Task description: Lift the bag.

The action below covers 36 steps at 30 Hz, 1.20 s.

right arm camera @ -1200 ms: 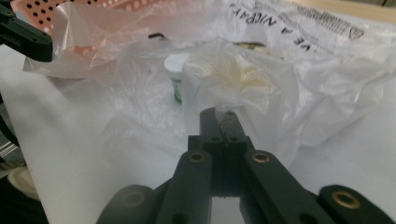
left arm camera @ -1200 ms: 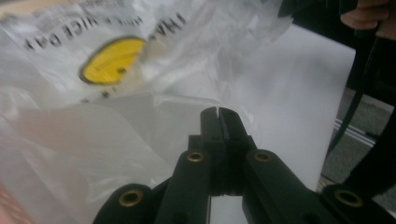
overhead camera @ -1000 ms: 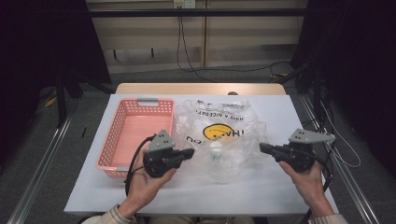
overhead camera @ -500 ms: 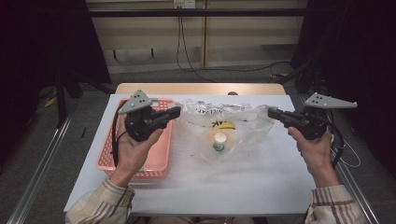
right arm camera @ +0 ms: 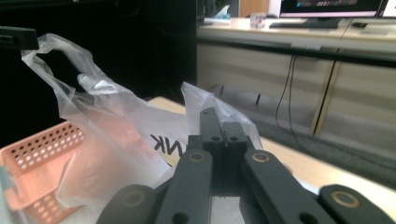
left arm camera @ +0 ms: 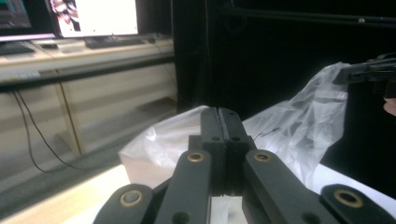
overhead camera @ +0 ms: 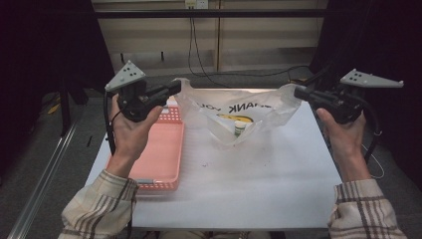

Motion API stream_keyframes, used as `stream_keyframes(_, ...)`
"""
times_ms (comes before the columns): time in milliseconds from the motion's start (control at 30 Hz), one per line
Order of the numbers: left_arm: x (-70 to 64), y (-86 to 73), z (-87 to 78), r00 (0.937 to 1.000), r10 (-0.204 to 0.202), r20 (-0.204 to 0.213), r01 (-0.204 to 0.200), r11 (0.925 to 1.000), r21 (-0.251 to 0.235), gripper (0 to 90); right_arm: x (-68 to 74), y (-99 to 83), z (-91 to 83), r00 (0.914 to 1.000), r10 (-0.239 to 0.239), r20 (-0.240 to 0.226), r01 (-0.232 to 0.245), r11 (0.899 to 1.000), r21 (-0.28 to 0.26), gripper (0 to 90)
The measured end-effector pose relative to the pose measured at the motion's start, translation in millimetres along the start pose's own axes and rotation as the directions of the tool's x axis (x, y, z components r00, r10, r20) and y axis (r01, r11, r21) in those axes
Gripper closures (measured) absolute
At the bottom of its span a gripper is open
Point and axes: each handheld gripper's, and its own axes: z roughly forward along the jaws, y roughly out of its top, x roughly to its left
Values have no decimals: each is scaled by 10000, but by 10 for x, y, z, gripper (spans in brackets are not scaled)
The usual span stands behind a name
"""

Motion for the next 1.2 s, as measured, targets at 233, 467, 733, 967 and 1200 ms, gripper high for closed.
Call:
stream_keyframes(233, 25, 273, -61, 9997, 121, -189, -131, 9983, -564, 900, -63, 366, -75, 9996, -165, 235, 180, 9977, -646, 900)
stream_keyframes(467, 57, 581, -95, 9987, 288, -430, -327, 9952, -926, 900, -75, 674, -188, 9985, -263, 474, 317, 9926, -1175, 900)
stream_keyframes(733, 80, 675, -25, 9966, 427, -704, -481, 9959, -763, 900, -103, 946, -200, 9970, -408, 663, 497, 9890, -1393, 900)
stream_keyframes(967, 213, 328, 131, 9978, -322, -577, 304, 9990, -314, 900, -216, 603, 60, 9977, -100, 677, 133, 9987, -486, 900)
stream_keyframes(1200, 253, 129, 117, 9963, -234, -829, 250, 9995, 193, 482, -238, 284, 121, 9972, 31, 752, -38, 10000, 84, 784)
